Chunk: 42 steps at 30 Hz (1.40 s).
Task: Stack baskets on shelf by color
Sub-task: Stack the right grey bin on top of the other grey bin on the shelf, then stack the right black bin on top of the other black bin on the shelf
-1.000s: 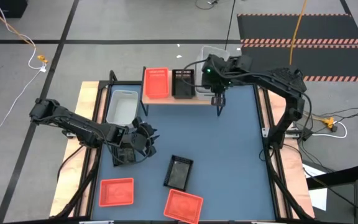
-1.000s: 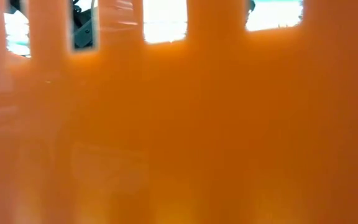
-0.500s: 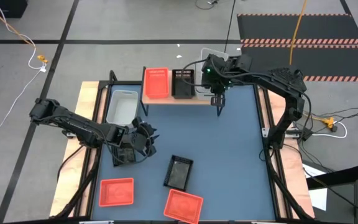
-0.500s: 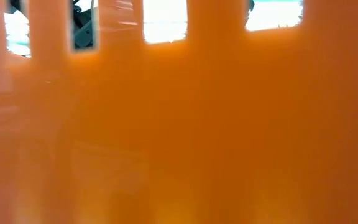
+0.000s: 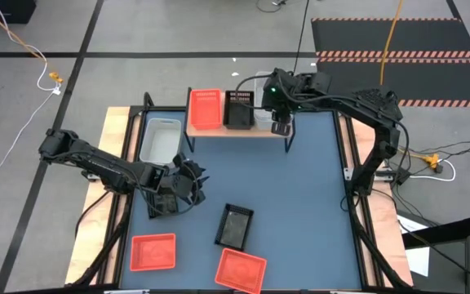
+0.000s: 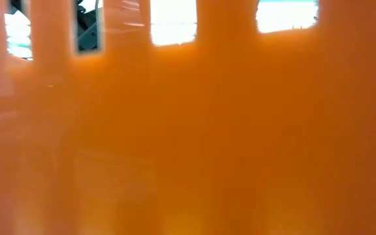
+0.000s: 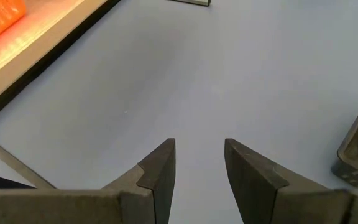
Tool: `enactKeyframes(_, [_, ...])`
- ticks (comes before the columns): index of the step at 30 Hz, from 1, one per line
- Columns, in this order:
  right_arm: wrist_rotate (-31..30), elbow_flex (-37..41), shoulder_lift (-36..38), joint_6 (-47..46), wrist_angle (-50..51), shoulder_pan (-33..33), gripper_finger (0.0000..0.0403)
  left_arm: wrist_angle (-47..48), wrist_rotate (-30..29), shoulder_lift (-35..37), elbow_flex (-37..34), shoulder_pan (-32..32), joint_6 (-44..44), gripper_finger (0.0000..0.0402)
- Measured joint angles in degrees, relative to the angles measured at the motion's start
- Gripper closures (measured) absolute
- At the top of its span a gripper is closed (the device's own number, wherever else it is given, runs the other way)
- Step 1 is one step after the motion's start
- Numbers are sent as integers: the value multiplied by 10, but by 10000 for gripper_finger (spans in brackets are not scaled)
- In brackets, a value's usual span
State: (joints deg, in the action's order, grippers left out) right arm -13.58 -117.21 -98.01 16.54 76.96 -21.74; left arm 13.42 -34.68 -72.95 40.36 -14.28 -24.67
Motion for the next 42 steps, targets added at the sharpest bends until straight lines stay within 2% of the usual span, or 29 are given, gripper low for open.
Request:
enactKeyframes(7, [14,0,52,-60,-16,57,256,4,0,0,0,0,12,261])
enactKeyframes(12, [127,33,83,-115,-83,132,256,1,1,0,0,-1,14,261])
enactKeyframes(14, [142,73,90,-128,-121,174,256,1,2,0,0,-6,5,261])
enactKeyframes(18, [137,169,86,-148,-191,257,256,1,4,0,0,-23,-6,261])
enactKeyframes(22, [136,272,87,-184,-317,315,257,28,6,14,0,-39,-11,261])
enactKeyframes(29, [135,408,87,-267,-503,357,257,83,7,94,0,-51,-19,261])
enactKeyframes(35, [137,480,87,-365,-608,365,257,36,7,148,0,-44,29,261])
enactKeyframes(38, [133,501,73,-363,-661,383,258,9,6,154,0,-39,77,261])
enactKeyframes(42, [90,503,29,-357,-655,401,269,-33,7,148,0,-31,125,261])
